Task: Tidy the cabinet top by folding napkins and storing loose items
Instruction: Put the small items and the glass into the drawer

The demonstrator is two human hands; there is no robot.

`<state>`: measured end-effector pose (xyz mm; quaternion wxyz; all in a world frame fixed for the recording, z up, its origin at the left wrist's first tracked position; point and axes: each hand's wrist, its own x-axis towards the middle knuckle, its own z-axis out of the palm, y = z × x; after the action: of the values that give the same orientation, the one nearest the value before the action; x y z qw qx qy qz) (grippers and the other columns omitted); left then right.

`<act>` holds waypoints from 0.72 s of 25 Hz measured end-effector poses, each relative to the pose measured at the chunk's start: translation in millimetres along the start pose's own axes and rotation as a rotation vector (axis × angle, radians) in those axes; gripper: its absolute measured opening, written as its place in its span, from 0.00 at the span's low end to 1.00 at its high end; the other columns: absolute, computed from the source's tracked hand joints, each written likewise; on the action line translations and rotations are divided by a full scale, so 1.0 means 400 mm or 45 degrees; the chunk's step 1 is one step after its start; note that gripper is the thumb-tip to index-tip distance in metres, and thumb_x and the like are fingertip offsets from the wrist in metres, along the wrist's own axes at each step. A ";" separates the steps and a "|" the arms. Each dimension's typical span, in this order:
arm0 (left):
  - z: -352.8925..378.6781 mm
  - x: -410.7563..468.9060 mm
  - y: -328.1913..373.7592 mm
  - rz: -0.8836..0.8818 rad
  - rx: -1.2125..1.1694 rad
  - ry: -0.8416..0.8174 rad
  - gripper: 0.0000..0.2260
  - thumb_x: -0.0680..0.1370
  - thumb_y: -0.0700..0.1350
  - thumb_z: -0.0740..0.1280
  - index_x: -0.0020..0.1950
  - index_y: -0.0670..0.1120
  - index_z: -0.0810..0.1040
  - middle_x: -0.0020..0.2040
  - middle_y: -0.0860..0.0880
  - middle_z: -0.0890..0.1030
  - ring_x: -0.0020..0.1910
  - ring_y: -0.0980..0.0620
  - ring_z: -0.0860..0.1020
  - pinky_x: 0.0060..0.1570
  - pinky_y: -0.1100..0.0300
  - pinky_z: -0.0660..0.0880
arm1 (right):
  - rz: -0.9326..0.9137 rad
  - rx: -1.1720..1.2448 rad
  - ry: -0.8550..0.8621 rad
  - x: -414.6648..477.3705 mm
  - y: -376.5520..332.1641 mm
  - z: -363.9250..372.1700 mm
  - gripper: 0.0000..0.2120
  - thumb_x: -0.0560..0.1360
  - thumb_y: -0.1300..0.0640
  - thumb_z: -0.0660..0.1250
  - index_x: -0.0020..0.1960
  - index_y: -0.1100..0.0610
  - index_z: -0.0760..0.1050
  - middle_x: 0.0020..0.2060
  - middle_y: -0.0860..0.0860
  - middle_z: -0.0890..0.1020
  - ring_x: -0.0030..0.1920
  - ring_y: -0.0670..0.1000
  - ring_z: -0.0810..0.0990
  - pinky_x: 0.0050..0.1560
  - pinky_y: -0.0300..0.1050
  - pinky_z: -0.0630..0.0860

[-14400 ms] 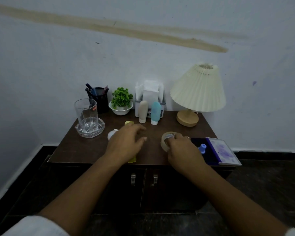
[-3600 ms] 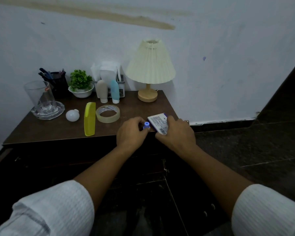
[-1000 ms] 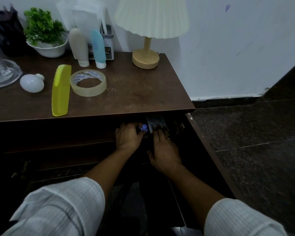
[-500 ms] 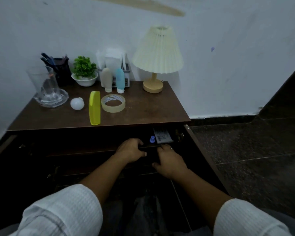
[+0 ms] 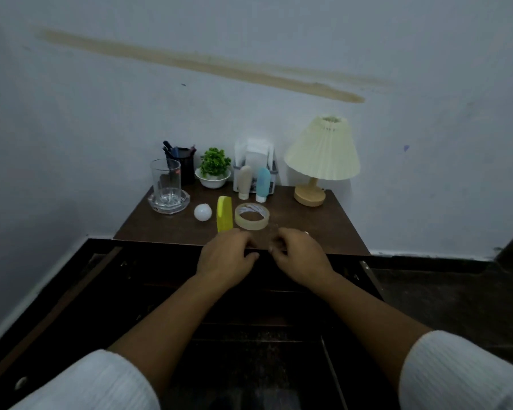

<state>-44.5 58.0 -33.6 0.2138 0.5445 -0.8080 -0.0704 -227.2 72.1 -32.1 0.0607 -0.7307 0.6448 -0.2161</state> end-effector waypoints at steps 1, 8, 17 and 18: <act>0.002 0.007 -0.028 -0.012 0.037 0.079 0.15 0.76 0.55 0.69 0.61 0.53 0.79 0.59 0.52 0.79 0.60 0.49 0.76 0.54 0.50 0.77 | 0.007 0.008 -0.003 0.030 -0.008 0.003 0.13 0.77 0.48 0.67 0.60 0.52 0.76 0.54 0.51 0.81 0.55 0.52 0.79 0.53 0.50 0.77; 0.069 0.054 -0.126 -0.011 0.279 -0.050 0.30 0.77 0.52 0.70 0.77 0.52 0.65 0.77 0.47 0.66 0.76 0.47 0.64 0.74 0.47 0.62 | 0.068 -0.225 -0.167 0.187 -0.008 0.081 0.31 0.77 0.39 0.65 0.76 0.50 0.63 0.66 0.58 0.74 0.66 0.60 0.73 0.61 0.57 0.76; 0.082 0.051 -0.119 0.259 0.405 0.084 0.13 0.78 0.43 0.65 0.61 0.51 0.82 0.57 0.51 0.83 0.54 0.47 0.81 0.52 0.51 0.78 | 0.107 -0.353 0.028 0.130 0.016 0.094 0.21 0.79 0.40 0.60 0.65 0.51 0.73 0.57 0.57 0.78 0.57 0.59 0.77 0.51 0.54 0.78; 0.079 0.034 -0.113 0.273 0.383 0.092 0.12 0.77 0.43 0.66 0.59 0.51 0.82 0.55 0.51 0.84 0.53 0.47 0.82 0.49 0.51 0.80 | 0.101 -0.347 0.031 0.107 0.022 0.086 0.20 0.79 0.40 0.60 0.65 0.51 0.73 0.57 0.57 0.78 0.57 0.59 0.77 0.51 0.54 0.78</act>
<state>-23.9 23.9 -74.1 0.1650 0.4835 -0.8545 0.0940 -218.5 22.7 -56.1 -0.0384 -0.7035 0.6972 -0.1328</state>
